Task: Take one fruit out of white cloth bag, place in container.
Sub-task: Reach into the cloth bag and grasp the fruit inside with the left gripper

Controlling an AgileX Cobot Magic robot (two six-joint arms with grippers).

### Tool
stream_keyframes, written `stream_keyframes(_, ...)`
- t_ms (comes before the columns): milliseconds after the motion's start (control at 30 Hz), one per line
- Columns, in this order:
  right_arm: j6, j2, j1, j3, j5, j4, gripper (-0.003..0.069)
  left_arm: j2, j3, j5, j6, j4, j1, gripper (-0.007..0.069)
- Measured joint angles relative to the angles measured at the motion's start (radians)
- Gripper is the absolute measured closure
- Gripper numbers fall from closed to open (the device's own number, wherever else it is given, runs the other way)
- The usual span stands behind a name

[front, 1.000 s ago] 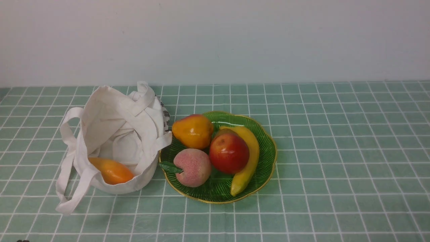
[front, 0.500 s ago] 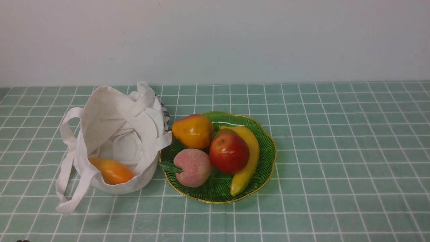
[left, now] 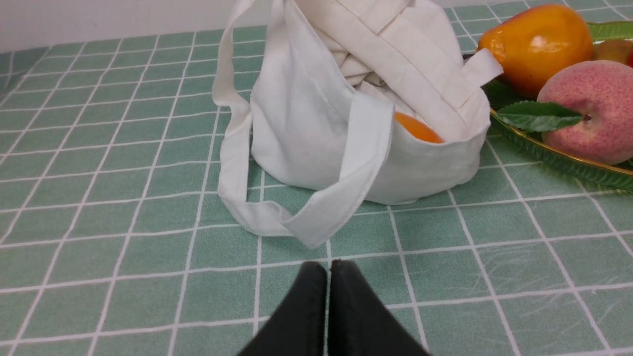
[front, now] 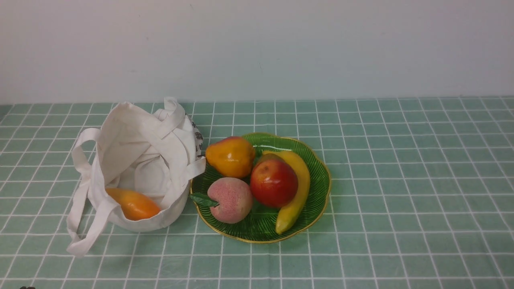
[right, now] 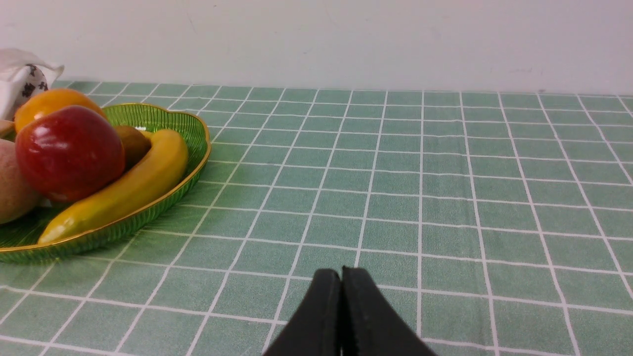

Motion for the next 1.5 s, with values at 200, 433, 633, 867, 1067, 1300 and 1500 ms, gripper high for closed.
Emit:
stream_keyframes(200, 0.0, 0.0, 0.0, 0.0, 0.0, 0.0, 0.0674, 0.0, 0.0, 0.0, 0.0, 0.0, 0.0, 0.0632)
stream_keyframes(433, 0.0, 0.0, 0.0, 0.0, 0.0, 0.0, 0.0674, 0.0, 0.0, 0.0, 0.0, 0.0, 0.0, 0.0632)
stream_keyframes(633, 0.0, 0.0, 0.0, 0.0, 0.0, 0.0, 0.0674, 0.0, 0.0, 0.0, -0.023, -0.035, 0.0, 0.0632)
stream_keyframes(867, 0.0, 0.0, 0.0, 0.0, 0.0, 0.0, 0.0674, 0.0, 0.0, 0.006, -0.337, -0.533, 0.0, 0.0632)
stream_keyframes(1067, 0.0, 0.0, 0.0, 0.0, 0.0, 0.0, 0.0674, 0.0, 0.0, -0.002, -0.441, -1.011, 0.0, 0.0632)
stream_keyframes(1300, 0.0, 0.0, 0.0, 0.0, 0.0, 0.0, 0.0674, 0.0, 0.0, -0.036, -0.44, -1.231, 0.0, 0.0632)
stream_keyframes(1500, 0.0, 0.0, 0.0, 0.0, 0.0, 0.0, 0.0674, 0.0, -0.05, -0.076, -0.329, -1.258, 0.0, 0.0632)
